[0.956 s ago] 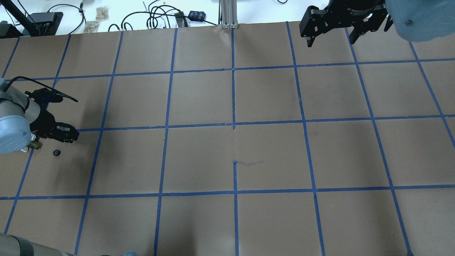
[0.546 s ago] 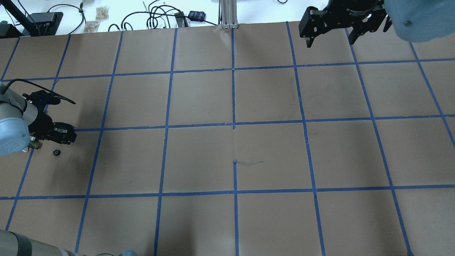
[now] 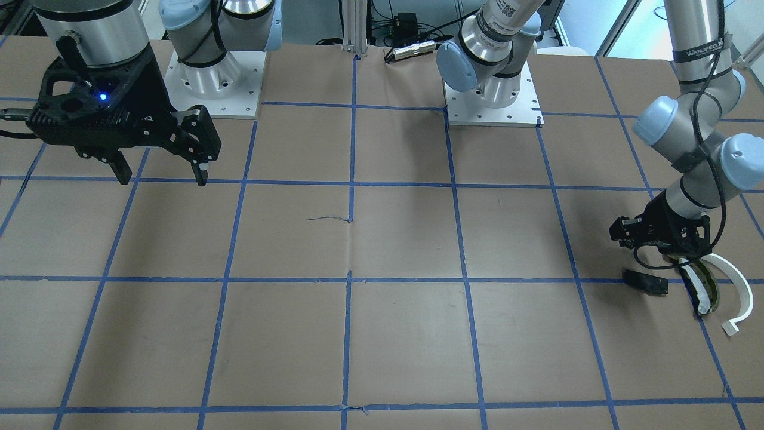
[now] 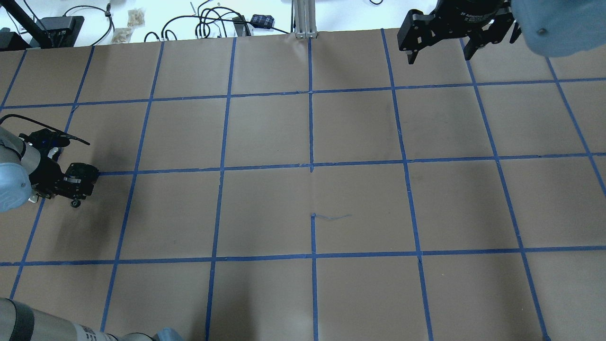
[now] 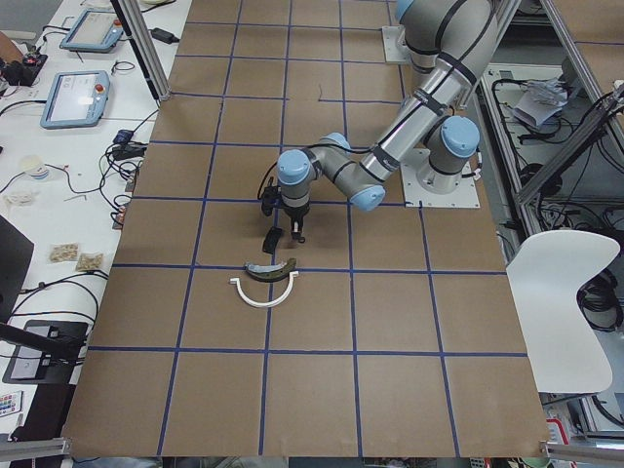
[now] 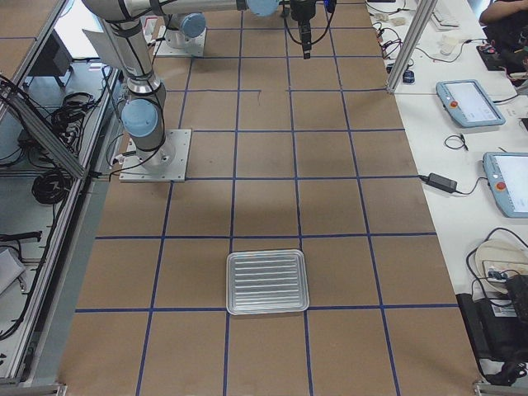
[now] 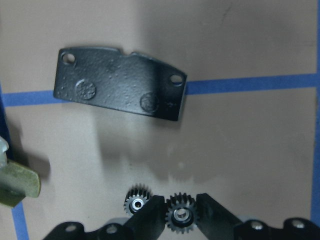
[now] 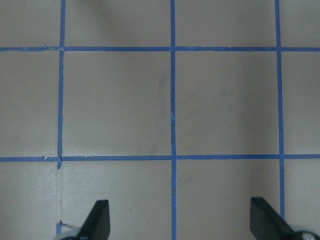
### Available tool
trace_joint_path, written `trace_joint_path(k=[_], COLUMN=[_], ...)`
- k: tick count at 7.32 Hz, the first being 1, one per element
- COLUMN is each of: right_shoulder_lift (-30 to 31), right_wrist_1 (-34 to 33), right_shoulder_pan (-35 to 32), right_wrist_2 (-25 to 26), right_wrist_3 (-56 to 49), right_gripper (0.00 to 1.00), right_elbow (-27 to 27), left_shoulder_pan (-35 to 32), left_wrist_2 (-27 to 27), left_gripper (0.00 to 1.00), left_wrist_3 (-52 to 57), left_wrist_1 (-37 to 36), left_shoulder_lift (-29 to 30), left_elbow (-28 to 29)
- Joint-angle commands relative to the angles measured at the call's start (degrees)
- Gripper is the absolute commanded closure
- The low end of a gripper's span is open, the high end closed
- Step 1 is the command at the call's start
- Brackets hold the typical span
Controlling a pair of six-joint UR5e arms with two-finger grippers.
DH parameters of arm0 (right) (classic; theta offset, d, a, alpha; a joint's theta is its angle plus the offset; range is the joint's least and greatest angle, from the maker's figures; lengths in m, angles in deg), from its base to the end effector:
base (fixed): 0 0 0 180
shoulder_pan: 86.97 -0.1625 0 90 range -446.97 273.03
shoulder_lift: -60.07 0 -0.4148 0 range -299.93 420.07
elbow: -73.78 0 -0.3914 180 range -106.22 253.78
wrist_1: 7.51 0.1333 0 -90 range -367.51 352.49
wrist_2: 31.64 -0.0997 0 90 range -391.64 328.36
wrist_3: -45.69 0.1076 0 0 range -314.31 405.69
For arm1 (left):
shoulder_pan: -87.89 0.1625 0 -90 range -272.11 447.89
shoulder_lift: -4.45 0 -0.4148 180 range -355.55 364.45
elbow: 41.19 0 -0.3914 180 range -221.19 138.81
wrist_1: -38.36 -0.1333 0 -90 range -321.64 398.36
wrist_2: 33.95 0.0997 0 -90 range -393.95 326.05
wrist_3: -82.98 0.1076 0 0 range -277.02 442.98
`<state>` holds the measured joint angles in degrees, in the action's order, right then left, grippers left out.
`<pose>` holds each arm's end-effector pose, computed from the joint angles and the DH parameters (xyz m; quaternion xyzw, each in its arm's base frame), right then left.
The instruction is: Place bearing gear from tray to pile
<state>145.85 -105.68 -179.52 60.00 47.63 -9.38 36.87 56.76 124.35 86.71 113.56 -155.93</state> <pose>0.1541 -0.5333 0.5071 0.0040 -0.9955 0.0945 0.0106 0.2205 -0.4822 0.1720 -0.0210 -0.9996 -0.0187 0.0077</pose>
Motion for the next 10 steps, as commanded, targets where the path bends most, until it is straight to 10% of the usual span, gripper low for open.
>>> trace_joint_path(k=[1,3,6,10], right_shoulder_lift=[0.0,0.0,0.0,0.0], right_wrist_1=[0.0,0.0,0.0,0.0], right_shoulder_pan=[0.0,0.0,0.0,0.0], right_wrist_2=[0.03,0.03,0.03,0.03], right_wrist_3=[0.0,-0.09,0.0,-0.09], right_gripper=[0.0,0.0,0.0,0.0], right_elbow=[0.02,-0.07,-0.07,-0.42], left_shoulder_pan=[0.13,-0.13,-5.99,-21.02], left_wrist_2=[0.16,0.25,2.98,1.57], left_gripper=[0.66,0.07,0.0,0.0], left_wrist_3=[-0.06,-0.32,-5.85,-28.57], left_wrist_1=[-0.37,-0.19,6.44,42.46], left_shoulder_lift=[1.02,0.06,-5.98,-16.82], left_elbow=[0.22,0.74,2.31,25.29])
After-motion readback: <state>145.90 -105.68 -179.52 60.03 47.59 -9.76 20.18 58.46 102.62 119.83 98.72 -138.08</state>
